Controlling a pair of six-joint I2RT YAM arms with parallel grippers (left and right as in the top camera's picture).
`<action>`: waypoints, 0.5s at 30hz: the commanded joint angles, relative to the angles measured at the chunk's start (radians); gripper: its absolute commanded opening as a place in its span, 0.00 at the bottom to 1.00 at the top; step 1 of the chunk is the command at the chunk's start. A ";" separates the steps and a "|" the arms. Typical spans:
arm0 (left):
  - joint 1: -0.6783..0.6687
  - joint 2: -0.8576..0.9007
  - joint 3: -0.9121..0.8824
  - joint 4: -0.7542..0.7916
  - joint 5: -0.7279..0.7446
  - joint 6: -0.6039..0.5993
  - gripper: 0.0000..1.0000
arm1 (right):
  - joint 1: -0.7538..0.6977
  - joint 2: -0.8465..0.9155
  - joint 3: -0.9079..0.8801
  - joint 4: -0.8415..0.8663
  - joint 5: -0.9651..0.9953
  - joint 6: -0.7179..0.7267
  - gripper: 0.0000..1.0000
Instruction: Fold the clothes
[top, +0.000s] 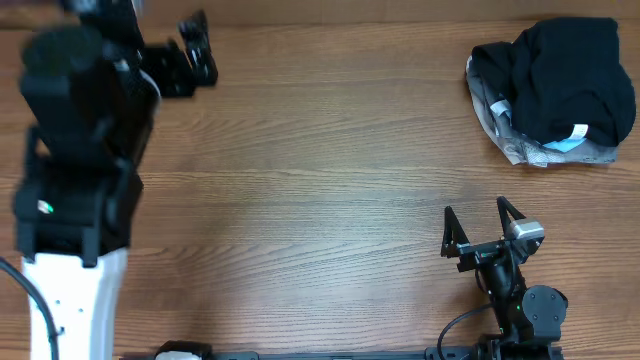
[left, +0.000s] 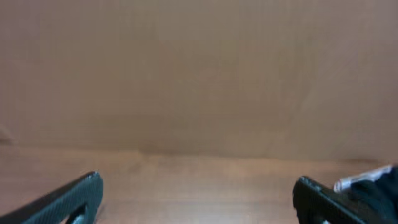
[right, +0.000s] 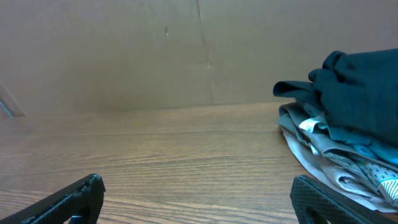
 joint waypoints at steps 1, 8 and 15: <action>0.013 -0.179 -0.311 0.151 0.029 -0.022 1.00 | -0.002 -0.012 -0.011 0.006 0.003 0.008 1.00; 0.063 -0.498 -0.878 0.517 0.110 -0.035 1.00 | -0.002 -0.012 -0.011 0.006 0.003 0.008 1.00; 0.127 -0.909 -1.429 0.822 0.130 -0.152 1.00 | -0.002 -0.012 -0.011 0.006 0.003 0.008 1.00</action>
